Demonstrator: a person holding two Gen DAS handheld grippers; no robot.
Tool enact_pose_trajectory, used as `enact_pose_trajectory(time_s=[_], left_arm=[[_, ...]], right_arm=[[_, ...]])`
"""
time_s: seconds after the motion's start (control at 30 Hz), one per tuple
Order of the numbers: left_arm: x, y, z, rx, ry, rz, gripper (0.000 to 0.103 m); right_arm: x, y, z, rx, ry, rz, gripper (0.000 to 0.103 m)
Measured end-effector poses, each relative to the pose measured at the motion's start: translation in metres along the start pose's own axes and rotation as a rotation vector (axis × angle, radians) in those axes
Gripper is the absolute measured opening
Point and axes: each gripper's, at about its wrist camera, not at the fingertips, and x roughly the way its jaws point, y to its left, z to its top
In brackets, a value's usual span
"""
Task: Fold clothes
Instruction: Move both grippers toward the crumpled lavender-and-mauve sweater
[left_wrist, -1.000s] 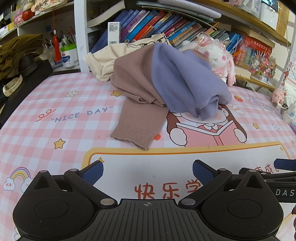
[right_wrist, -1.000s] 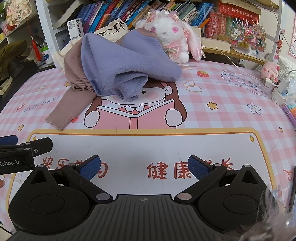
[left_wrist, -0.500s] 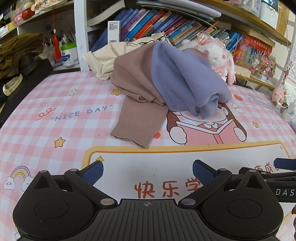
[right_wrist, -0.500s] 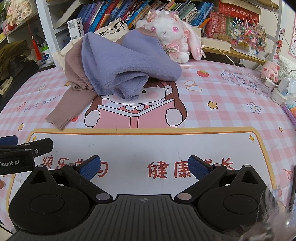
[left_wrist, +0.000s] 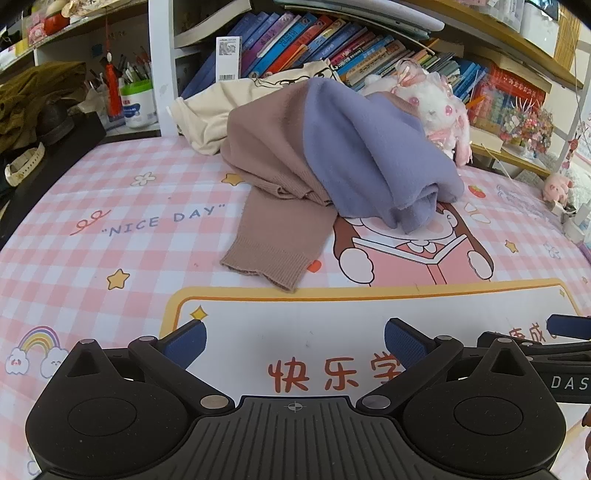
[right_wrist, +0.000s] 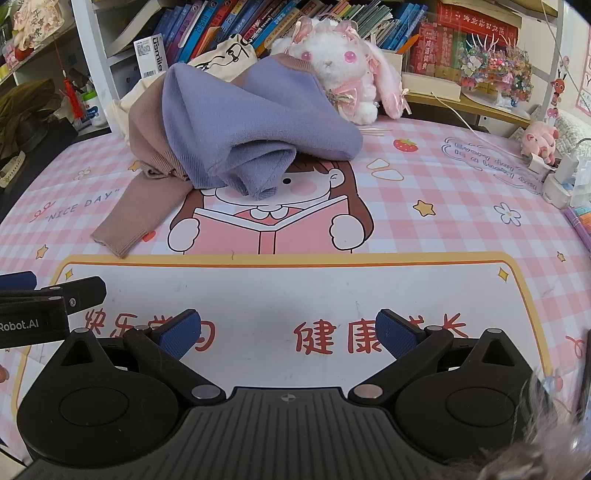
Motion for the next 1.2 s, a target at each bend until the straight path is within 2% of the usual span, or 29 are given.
enact_pose_trajectory(time_s=[0.4,0.9,1.2], left_arm=[[0.006,-0.007,-0.001,0.011,0.026,-0.006,0.103],[0.008,-0.016,-0.002,-0.003,0.021,0.01,0.103],[0.005,-0.027,-0.001,-0.012,-0.009,0.033,0.103]], right_arm=[[0.005,-0.005,0.0,0.002,0.018,0.007,0.102],[0.011,-0.017,0.003,-0.009,0.024,0.038,0.102],[0.015,-0.03,0.005,-0.001,0.027,0.061,0.102]])
